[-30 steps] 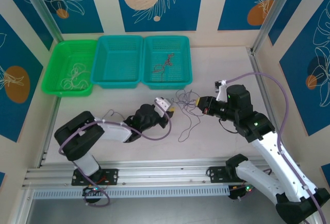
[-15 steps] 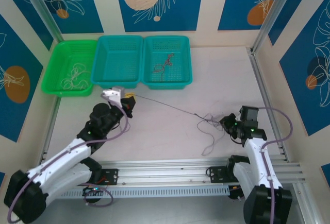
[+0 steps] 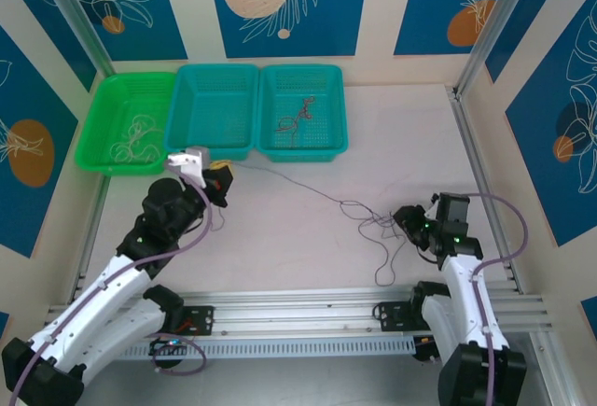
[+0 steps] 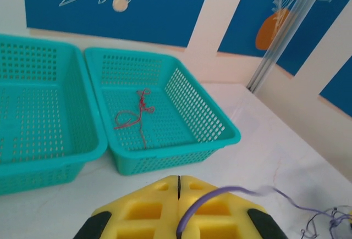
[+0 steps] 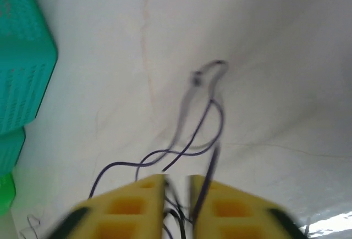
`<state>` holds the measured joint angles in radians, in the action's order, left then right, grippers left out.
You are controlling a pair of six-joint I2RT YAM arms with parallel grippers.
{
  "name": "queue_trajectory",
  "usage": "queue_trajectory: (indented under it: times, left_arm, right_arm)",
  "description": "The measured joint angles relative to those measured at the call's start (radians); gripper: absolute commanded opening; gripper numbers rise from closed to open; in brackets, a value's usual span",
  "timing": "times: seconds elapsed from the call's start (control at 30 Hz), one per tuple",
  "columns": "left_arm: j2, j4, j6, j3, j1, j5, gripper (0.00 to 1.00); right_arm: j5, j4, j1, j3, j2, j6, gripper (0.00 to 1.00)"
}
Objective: Untangle the cables
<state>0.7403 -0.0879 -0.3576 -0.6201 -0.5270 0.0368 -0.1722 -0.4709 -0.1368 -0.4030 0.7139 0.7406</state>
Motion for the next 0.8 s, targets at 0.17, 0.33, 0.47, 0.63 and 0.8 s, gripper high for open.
queue_trajectory:
  times: [0.17, 0.33, 0.47, 0.63, 0.8]
  left_arm:
    - [0.046, -0.001, -0.008, -0.014, 0.003, -0.092, 0.00]
    - [0.058, 0.003, -0.019, 0.002, 0.003, -0.135, 0.00]
    - [0.035, 0.020, -0.026, 0.003, 0.003, -0.142, 0.00]
    - [0.001, 0.039, -0.026, 0.003, 0.003, -0.145, 0.00]
    - [-0.029, 0.078, -0.026, 0.003, 0.003, -0.145, 0.00]
  right_arm:
    - [0.003, 0.035, 0.305, -0.060, -0.098, -0.086, 0.69]
    - [0.122, 0.149, 0.651, -0.070, -0.102, -0.175, 0.72]
    - [0.254, 0.294, 0.851, -0.068, 0.066, -0.252, 0.75]
    - [0.466, 0.329, 0.918, -0.126, 0.397, -0.294, 0.78]
    - [0.558, 0.320, 0.882, -0.249, 0.603, -0.295, 0.60]
